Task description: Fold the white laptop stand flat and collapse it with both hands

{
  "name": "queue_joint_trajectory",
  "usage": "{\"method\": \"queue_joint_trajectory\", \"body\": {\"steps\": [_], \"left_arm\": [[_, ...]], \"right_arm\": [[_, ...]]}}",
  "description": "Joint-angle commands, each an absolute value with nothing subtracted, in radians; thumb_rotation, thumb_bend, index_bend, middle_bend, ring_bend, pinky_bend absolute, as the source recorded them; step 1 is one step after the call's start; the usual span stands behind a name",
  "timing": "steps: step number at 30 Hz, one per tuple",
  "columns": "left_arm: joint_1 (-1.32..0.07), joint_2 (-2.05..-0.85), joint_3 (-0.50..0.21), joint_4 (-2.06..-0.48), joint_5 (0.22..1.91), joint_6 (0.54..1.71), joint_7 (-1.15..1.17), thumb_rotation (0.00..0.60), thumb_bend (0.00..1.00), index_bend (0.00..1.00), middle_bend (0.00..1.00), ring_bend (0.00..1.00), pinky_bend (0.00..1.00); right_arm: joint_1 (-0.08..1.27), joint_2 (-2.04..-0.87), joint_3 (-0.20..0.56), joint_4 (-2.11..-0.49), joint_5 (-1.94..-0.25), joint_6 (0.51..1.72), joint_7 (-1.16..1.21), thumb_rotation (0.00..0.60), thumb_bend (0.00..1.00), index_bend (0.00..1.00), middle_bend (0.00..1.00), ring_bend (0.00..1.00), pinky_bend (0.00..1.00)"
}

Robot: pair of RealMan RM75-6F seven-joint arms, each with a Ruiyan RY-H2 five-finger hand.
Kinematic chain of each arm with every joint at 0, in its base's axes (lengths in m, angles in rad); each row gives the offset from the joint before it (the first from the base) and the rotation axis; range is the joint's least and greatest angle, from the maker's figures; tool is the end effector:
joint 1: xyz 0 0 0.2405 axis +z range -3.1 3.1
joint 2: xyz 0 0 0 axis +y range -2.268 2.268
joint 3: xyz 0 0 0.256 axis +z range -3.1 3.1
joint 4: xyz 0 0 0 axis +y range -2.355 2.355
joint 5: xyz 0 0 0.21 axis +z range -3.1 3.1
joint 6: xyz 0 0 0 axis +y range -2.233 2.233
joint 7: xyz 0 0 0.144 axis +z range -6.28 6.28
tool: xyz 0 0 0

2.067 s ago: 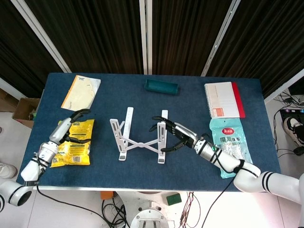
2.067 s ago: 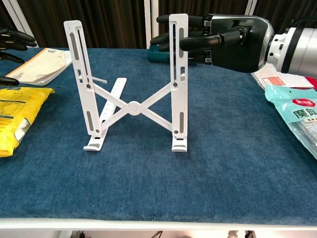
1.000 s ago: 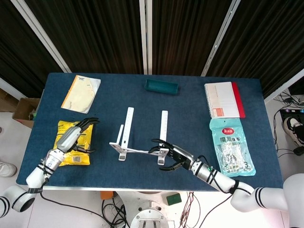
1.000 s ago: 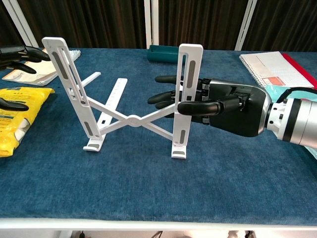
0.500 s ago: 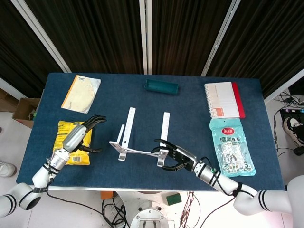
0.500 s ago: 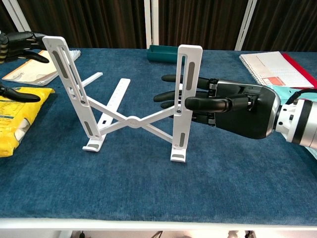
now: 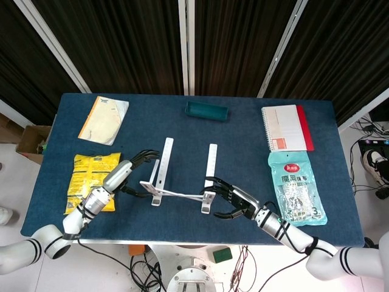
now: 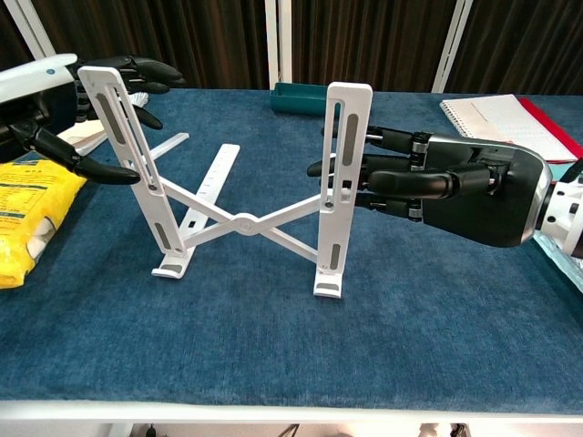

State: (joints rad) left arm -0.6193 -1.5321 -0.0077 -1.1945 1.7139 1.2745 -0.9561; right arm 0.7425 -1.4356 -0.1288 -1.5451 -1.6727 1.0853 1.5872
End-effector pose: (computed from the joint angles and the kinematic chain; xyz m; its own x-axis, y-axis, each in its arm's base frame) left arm -0.1962 0.3095 0.0129 -0.2427 0.5132 0.8232 0.7943 -0.3821 0.4723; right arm -0.1507 -0.2605 -0.0145 -0.6628 -0.7369 0.1331 -0.5094 0.3135 -0.8014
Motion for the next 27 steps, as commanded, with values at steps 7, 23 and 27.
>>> {"method": "queue_joint_trajectory", "body": {"steps": [7,23,27], "left_arm": [[-0.639,-1.593,0.005,-1.134,1.717,1.294,-1.023,0.6,0.0,0.15,0.1,0.07,0.32],[-0.638,-1.653,0.039,-1.105,1.704,1.297,-1.092,0.6,0.0,0.16,0.11,0.08,0.37],[-0.631,-1.67,0.059,-1.094,1.7,1.29,-1.143,0.6,0.0,0.16,0.11,0.08,0.38]], "right_arm": [[0.737,-1.433,-0.13,-1.541,-1.673,1.082,1.589,0.6,0.17,0.11,0.28,0.09,0.07],[0.724,-1.407,-0.123,-1.537,-1.683,1.109,1.593,0.6,0.17,0.11,0.28,0.09,0.07],[0.726,-1.375,-0.107,-1.557,-1.685,1.126,1.582,0.6,0.17,0.11,0.28,0.09,0.07]]}}
